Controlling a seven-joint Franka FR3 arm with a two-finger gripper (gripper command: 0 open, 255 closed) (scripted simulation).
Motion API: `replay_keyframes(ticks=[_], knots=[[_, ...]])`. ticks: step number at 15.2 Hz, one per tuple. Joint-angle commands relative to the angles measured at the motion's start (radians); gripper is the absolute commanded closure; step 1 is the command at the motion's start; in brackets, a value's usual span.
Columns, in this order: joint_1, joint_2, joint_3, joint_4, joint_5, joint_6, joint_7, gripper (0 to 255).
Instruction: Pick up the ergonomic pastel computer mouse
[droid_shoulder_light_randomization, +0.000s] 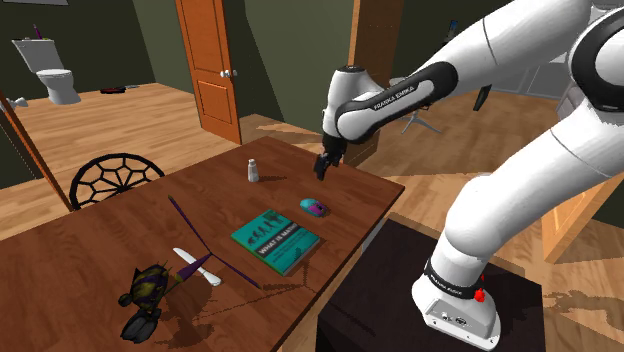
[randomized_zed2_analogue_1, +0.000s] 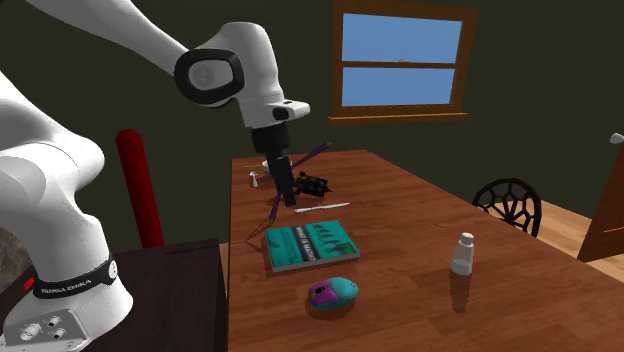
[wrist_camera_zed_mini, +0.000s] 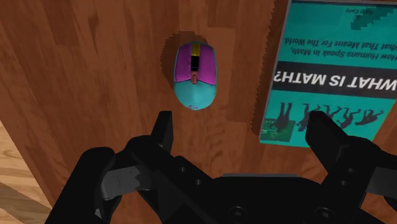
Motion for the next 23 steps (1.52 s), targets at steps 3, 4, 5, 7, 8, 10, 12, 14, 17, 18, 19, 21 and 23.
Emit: replay_keyframes(ticks=[3, 4, 5, 7, 8, 10, 12, 14, 17, 18, 19, 21, 23], knots=[[-0.031, 0.147, -0.005, -0.024, -0.033, 0.178, 0.025, 0], [-0.039, 0.187, -0.005, -0.023, -0.043, 0.218, 0.033, 0], [-0.048, 0.228, -0.005, -0.020, -0.054, 0.257, 0.043, 0], [-0.066, 0.314, -0.006, -0.008, -0.083, 0.333, 0.066, 0], [-0.075, 0.357, -0.007, 0.000, -0.100, 0.369, 0.081, 0], [-0.091, 0.446, -0.011, 0.022, -0.144, 0.438, 0.117, 0], [-0.099, 0.536, -0.025, 0.051, -0.197, 0.500, 0.162, 0], [-0.094, 0.626, -0.053, 0.087, -0.250, 0.557, 0.208, 0], [-0.077, 0.684, -0.080, 0.104, -0.285, 0.599, 0.241, 0], [-0.069, 0.700, -0.090, 0.107, -0.294, 0.612, 0.251, 0], [-0.061, 0.716, -0.100, 0.111, -0.304, 0.625, 0.261, 0], [-0.045, 0.749, -0.120, 0.118, -0.320, 0.652, 0.278, 0], [-0.031, 0.775, -0.136, 0.124, -0.330, 0.672, 0.290, 0]])
